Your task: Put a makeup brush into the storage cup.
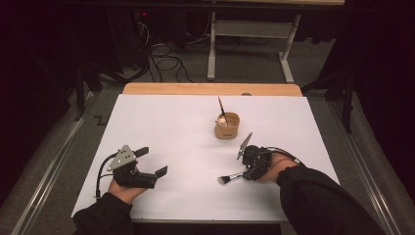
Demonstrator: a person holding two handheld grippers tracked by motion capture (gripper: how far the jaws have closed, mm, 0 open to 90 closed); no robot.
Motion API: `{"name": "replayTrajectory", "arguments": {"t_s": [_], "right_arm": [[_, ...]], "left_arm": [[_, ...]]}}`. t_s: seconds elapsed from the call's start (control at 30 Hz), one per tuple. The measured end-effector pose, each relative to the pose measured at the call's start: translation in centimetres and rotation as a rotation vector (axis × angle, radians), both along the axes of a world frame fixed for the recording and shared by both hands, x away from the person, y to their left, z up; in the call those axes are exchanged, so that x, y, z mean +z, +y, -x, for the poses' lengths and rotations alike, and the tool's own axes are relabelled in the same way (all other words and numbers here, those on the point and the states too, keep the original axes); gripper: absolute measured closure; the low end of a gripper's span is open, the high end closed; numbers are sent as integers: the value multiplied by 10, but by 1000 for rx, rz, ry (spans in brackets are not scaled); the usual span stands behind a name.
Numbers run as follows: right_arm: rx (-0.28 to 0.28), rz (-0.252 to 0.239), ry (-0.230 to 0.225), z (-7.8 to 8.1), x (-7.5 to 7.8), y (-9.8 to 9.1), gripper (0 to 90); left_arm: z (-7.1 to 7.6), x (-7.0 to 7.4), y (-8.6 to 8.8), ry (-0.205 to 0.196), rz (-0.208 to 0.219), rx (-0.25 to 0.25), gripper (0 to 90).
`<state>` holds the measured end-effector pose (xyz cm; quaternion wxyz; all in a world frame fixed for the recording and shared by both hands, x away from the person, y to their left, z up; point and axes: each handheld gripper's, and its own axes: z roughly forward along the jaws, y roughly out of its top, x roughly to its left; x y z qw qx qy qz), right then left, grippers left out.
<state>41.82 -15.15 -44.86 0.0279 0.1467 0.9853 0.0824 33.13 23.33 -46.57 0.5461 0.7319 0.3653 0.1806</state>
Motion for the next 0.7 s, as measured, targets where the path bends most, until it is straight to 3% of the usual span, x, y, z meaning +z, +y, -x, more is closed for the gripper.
{"name": "replayTrajectory", "arguments": {"t_s": [0.7], "right_arm": [[14, -2, -7, 1, 0, 0, 752]], "left_arm": [[0, 0, 0, 0, 1, -1, 8]]}}
